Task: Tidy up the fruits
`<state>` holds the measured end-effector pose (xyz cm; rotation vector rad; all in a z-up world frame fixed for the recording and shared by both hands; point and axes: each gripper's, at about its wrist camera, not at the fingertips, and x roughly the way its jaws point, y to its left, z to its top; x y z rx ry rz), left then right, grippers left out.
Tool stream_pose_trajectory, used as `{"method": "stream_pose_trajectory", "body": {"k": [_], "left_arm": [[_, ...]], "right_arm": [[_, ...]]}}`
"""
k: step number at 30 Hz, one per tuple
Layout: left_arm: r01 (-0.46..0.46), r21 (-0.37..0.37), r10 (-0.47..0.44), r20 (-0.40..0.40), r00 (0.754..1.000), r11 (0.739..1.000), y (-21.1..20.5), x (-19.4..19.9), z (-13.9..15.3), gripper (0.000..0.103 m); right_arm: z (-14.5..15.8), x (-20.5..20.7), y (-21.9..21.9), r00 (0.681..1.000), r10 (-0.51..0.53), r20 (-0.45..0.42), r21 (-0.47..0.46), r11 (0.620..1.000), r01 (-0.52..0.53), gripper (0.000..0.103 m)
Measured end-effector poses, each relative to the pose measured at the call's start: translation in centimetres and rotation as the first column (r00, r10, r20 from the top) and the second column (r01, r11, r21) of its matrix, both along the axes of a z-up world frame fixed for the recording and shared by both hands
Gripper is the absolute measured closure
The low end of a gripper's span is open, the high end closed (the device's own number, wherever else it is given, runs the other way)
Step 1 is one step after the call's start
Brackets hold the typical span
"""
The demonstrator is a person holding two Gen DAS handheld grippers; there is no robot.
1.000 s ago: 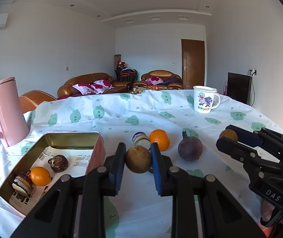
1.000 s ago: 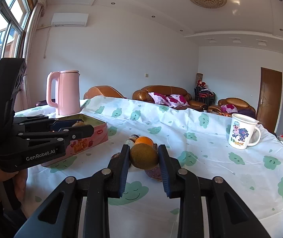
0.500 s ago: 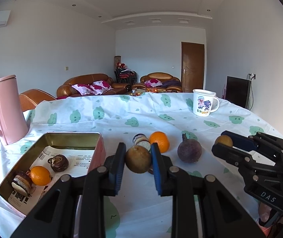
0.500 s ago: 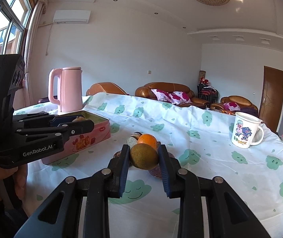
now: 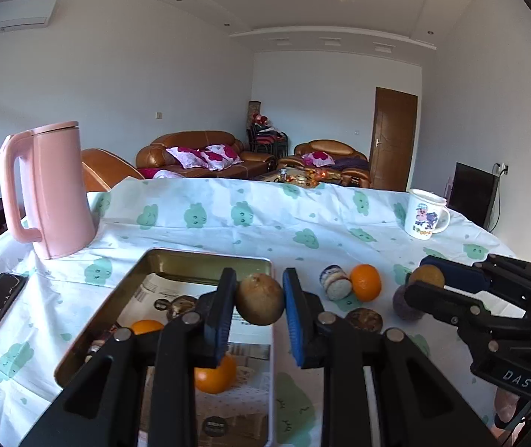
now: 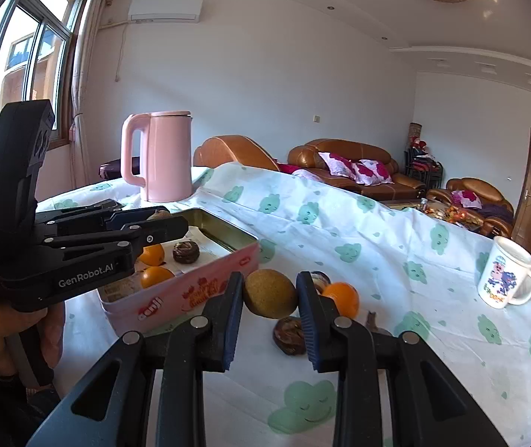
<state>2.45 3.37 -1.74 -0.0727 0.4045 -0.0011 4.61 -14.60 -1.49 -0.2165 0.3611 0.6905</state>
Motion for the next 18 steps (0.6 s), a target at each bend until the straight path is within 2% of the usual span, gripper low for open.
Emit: {"method": "stream_pose_trajectory", "body": {"k": [4,7,14,18], "left_arm": [[-0.063,-0.019,0.062,-0.041,0.997,0.998,3.5,1.2,-0.3,0.076],[-0.096,-0.025,0.094,-0.075,0.993,0.995,5.5,2.2,-0.6,0.076],[-0.118,-0.034,0.111,-0.162,0.981,0.992,8.2,4.1,-1.7,0.076],[-0.124,-0.026,0.118,-0.185,0.976,0.992,8.8,4.6,-2.0,0.076]], "right_arm": [[0.2,1.3,3.9,0.999,0.041,-0.021,-0.04,0.998,-0.042,0.072],[-0.3,2.4,6.4,0.995,0.068,-0.068,-0.056,0.996,-0.072,0.072],[-2.3,4.8,10.7,0.985,0.082,-0.15,-0.101,0.99,-0.098,0.072],[-3.0,5.2,12.1,0.983,0.085,-0.165,-0.129,0.986,-0.107,0.072]]}}
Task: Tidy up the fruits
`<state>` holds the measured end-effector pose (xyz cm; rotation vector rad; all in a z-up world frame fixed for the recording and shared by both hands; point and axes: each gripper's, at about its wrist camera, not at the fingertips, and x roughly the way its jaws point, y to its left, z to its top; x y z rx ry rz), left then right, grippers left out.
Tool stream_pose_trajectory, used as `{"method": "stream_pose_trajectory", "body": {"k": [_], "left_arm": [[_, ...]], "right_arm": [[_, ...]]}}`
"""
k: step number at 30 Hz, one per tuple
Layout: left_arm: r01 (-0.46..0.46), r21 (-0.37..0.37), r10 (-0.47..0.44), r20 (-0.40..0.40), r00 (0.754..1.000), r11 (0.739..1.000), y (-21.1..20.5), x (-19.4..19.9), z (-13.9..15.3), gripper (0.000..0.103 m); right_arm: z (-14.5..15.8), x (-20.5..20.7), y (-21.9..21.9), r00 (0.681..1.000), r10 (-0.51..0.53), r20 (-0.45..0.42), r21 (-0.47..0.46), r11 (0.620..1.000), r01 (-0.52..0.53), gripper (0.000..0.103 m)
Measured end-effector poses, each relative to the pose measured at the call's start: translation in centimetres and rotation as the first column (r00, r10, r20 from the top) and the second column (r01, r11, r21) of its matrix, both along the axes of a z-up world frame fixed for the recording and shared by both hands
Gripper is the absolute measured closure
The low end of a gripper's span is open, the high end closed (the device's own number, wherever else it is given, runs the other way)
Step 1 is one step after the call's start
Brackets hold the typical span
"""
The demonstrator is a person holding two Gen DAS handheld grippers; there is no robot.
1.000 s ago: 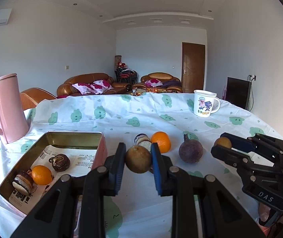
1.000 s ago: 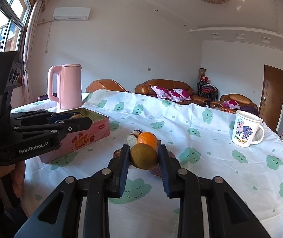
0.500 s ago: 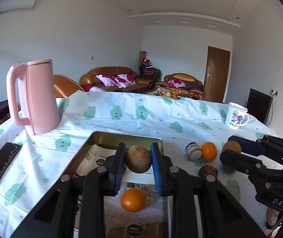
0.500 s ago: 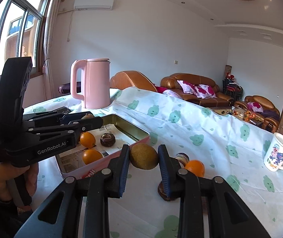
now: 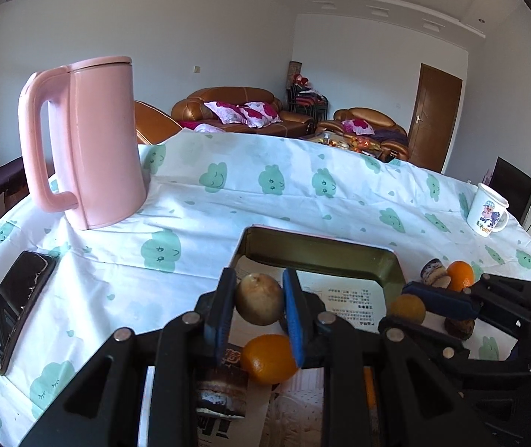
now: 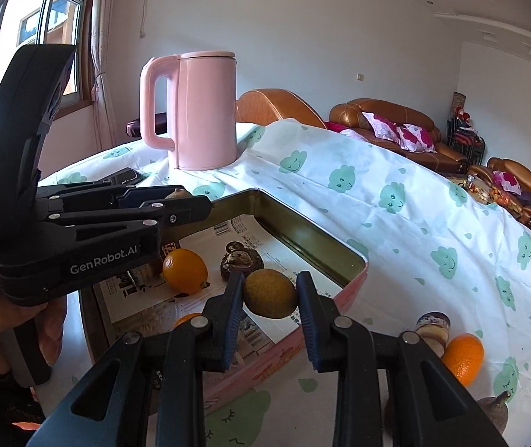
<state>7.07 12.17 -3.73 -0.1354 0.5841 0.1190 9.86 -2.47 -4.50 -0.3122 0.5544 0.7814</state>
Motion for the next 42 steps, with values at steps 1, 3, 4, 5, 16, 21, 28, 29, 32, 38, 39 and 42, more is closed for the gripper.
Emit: {"method": "stream_pose_trajectory", "body": {"k": [1,3,4,5,16,21,28,29,32,38,39,42], "left_arm": [[-0.001,0.0,0.001,-0.005,1.0,1.0,0.1,0.1,-0.1,0.076],[-0.008,0.006,0.008,-0.014,1.0,1.0,0.3,0.2,-0.2,0.076],[-0.009,0.006,0.009,-0.02,1.0,1.0,0.4,0.3,-0.2,0.076],[-0.006,0.006,0.006,-0.029,1.0,1.0,0.4,0.4,-0.3,0.076],[-0.01,0.014,0.009,0.04,0.999,1.0,-1.0,-1.1,0.9,0.031],[0.06,0.029,-0.062,0.093,0.994,0.998,-4.7,-2.0,2.0,0.023],[0.21,0.069,-0.215,0.077,0.974,0.975,-12.1,-1.4,2.0,0.021],[0.226,0.078,-0.231,0.067,0.971,0.971,-13.0,-1.1,1.8,0.021],[0.254,0.094,-0.258,0.034,0.966,0.963,-14.8,-0.3,0.9,0.021],[0.272,0.085,-0.273,-0.006,0.962,0.958,-15.9,0.5,-0.1,0.021],[0.273,0.089,-0.274,-0.009,0.962,0.958,-16.0,0.5,-0.2,0.021],[0.278,0.097,-0.277,-0.025,0.96,0.956,-16.4,0.8,-0.4,0.021]], "right_arm": [[-0.2,0.1,0.3,1.0,0.0,-0.001,-0.008,1.0,0.0,0.072],[-0.4,0.4,0.9,1.0,-0.001,-0.01,-0.018,1.0,0.001,0.072],[-0.6,0.5,1.1,1.0,-0.001,-0.016,-0.021,1.0,0.001,0.072],[-0.6,0.6,1.3,1.0,-0.001,-0.021,-0.023,1.0,0.0,0.072],[0.8,-1.1,-2.4,0.999,-0.037,0.003,0.034,0.999,0.037,0.046],[1.5,-2.0,-10.0,0.978,-0.197,0.072,0.028,0.98,0.196,0.041],[0.5,0.6,-18.0,0.901,-0.432,0.026,0.009,0.902,0.432,0.039],[0.2,0.9,-18.2,0.899,-0.437,0.016,-0.006,0.899,0.437,0.039],[-0.7,1.6,-18.3,0.906,-0.422,-0.031,-0.02,0.907,0.422,0.039],[-1.7,3.0,-17.9,0.915,-0.386,-0.121,-0.047,0.923,0.383,0.039],[-1.9,3.3,-18.0,0.916,-0.371,-0.15,-0.043,0.928,0.369,0.039],[-2.3,3.7,-17.8,0.92,-0.346,-0.185,-0.042,0.938,0.345,0.044]]}}
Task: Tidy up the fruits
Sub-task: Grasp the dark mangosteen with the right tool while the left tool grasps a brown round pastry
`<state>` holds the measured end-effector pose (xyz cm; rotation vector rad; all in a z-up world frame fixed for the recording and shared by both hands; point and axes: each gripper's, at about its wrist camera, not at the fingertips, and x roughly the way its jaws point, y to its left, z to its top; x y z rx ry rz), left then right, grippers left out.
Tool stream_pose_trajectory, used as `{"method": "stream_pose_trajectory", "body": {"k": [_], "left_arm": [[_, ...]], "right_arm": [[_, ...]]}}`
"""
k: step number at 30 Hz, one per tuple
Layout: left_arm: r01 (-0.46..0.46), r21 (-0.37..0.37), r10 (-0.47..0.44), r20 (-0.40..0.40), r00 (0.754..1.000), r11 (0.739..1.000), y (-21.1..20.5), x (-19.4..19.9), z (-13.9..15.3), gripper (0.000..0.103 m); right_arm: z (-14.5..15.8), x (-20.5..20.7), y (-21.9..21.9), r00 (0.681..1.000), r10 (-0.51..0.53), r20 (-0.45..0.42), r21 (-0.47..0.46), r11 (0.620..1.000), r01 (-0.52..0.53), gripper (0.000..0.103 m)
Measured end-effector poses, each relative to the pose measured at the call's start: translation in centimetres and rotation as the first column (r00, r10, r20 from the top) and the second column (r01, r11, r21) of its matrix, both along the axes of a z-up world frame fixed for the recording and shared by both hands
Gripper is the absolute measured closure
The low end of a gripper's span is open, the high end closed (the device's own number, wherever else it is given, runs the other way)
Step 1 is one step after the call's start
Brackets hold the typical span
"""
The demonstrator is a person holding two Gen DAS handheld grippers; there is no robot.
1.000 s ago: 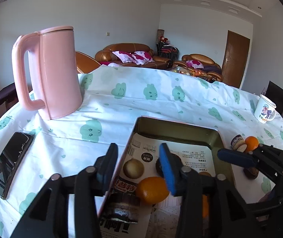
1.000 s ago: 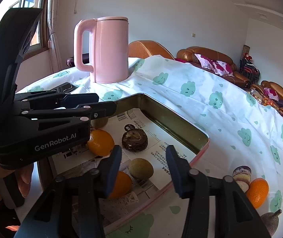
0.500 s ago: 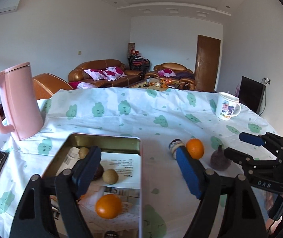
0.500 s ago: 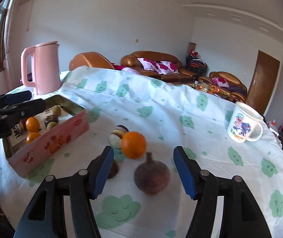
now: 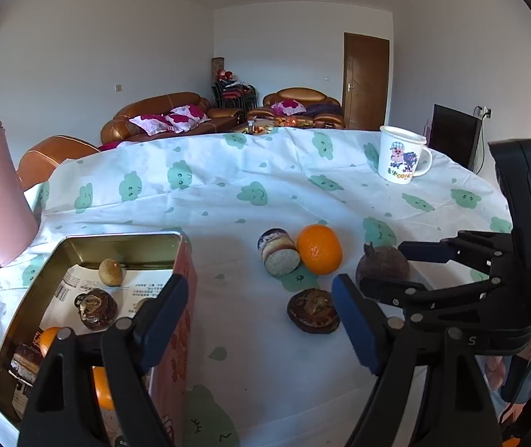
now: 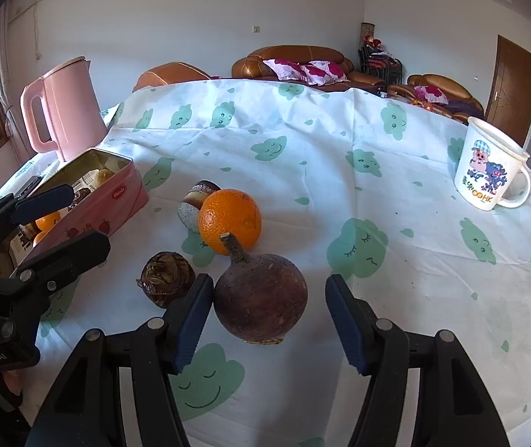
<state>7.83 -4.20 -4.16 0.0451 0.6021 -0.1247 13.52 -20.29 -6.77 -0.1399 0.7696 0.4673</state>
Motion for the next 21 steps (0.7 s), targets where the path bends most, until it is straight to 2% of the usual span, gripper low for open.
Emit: {"method": "stream_pose_trajectory", "body": {"k": [1,5,12,14,16,21], "left_arm": [[0.001,0.002,-0.001,-0.002,1.0,1.0,-0.1,0.1,0.0,0.021],[0.021,0.024,-0.02,-0.016,1.0,0.999,-1.0,0.5,-0.2,0.021],[0.087,0.054,-0.083,-0.074,0.994,0.995,-2.9,1.5,-0.9,0.024],[0.115,0.061,-0.107,-0.112,0.988,0.992,-3.6,2.1,-1.4,0.044],[0.139,0.055,-0.129,-0.155,0.979,0.989,-4.0,2.9,-1.9,0.052],[0.165,0.041,-0.15,-0.241,0.959,0.985,-4.5,4.0,-3.1,0.054]], "right_arm": [[-0.1,0.0,0.1,1.0,0.012,-0.007,-0.002,1.0,-0.012,0.049],[-0.1,0.0,0.1,1.0,0.005,-0.008,0.011,1.0,-0.005,0.049],[0.4,0.6,-3.1,0.989,-0.147,-0.011,0.109,0.983,0.148,0.049],[0.5,0.5,-3.2,0.989,-0.15,-0.008,0.117,0.982,0.15,0.049],[0.5,0.5,-3.2,0.989,-0.15,-0.006,0.116,0.982,0.15,0.049],[0.6,0.5,-3.3,0.99,-0.143,0.002,0.117,0.983,0.142,0.049]]}}
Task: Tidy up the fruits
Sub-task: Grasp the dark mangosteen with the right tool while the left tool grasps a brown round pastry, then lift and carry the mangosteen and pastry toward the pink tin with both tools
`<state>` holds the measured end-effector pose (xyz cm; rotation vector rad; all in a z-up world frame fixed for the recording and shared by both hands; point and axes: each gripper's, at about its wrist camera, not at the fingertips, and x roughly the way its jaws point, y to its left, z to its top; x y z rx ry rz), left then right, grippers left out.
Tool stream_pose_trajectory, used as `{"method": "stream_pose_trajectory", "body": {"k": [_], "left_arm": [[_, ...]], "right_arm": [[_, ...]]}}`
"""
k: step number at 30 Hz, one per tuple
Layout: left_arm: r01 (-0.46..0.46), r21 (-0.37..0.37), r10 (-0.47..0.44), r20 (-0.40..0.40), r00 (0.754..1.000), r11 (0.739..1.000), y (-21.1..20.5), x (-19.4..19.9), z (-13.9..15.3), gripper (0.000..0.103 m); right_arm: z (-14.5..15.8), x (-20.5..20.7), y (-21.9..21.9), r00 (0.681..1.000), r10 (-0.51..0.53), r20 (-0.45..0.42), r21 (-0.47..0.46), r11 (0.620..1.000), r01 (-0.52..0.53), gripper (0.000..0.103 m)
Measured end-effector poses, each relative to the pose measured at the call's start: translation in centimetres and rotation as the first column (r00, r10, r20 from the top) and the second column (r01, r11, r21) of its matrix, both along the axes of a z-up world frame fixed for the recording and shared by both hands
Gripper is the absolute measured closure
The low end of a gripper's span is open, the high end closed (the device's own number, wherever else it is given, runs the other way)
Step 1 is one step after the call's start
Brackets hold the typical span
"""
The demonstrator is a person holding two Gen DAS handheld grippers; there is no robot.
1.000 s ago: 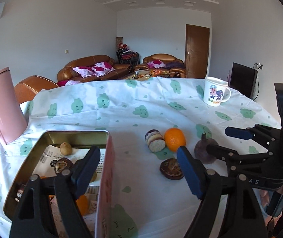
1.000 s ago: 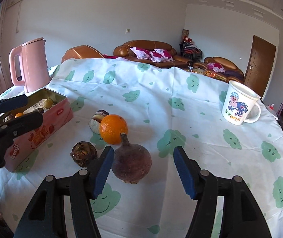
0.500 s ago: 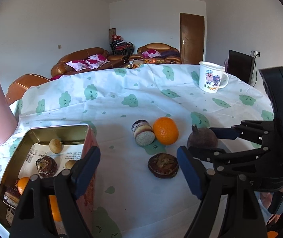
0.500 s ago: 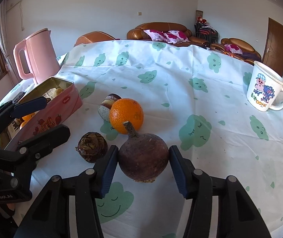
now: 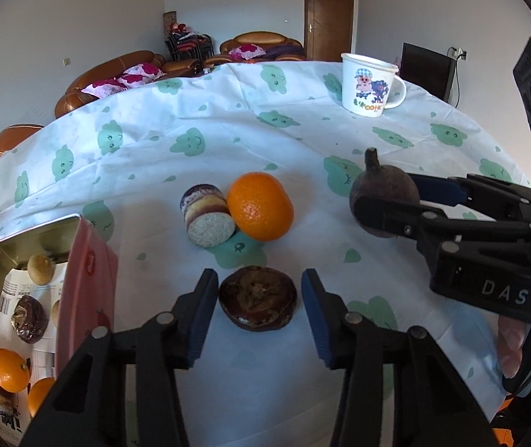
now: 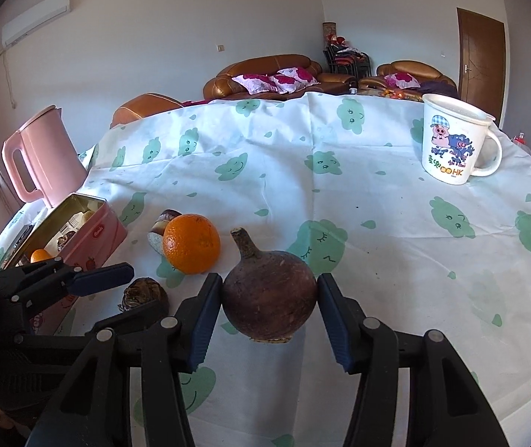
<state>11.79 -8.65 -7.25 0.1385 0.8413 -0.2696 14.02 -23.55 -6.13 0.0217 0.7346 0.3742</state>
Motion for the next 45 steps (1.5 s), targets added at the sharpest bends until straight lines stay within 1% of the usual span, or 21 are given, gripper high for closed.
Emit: {"method": "stream_pose_trajectory", "body": {"k": [3,8,12,19,33,45], "left_arm": [[-0.005,-0.018,0.004,-0.035,0.999,1.0,0.3,0.4,-0.4,0.056],[-0.006,-0.035,0.006,-0.025,1.0,0.999,0.5,0.1,-0.2,0.057],[-0.024,-0.057,0.026,0.029,0.999,0.998,1.1,-0.5,0.6,0.057],[-0.056,-0.075,0.065,0.122,0.99,0.996,1.9,-1.5,1.8,0.057],[-0.101,-0.115,0.125,0.227,0.966,0.988,3.0,-3.0,3.1,0.057],[-0.117,-0.116,0.147,0.297,0.944,0.986,3.2,-4.1,3.7,0.057]], "right_arm": [[-0.1,0.0,0.0,1.0,0.01,-0.005,-0.004,1.0,-0.01,0.049],[-0.1,0.0,0.1,1.0,0.026,-0.004,0.0,1.0,-0.026,0.049],[0.5,-0.7,-0.1,0.998,0.041,0.043,0.023,0.999,-0.042,0.049],[1.2,-1.7,0.1,0.992,0.065,0.106,0.026,0.997,-0.068,0.049],[2.1,-3.2,-0.1,0.978,0.079,0.196,0.04,0.995,-0.088,0.049],[2.8,-4.3,-0.3,0.961,0.079,0.263,0.05,0.994,-0.096,0.049]]}}
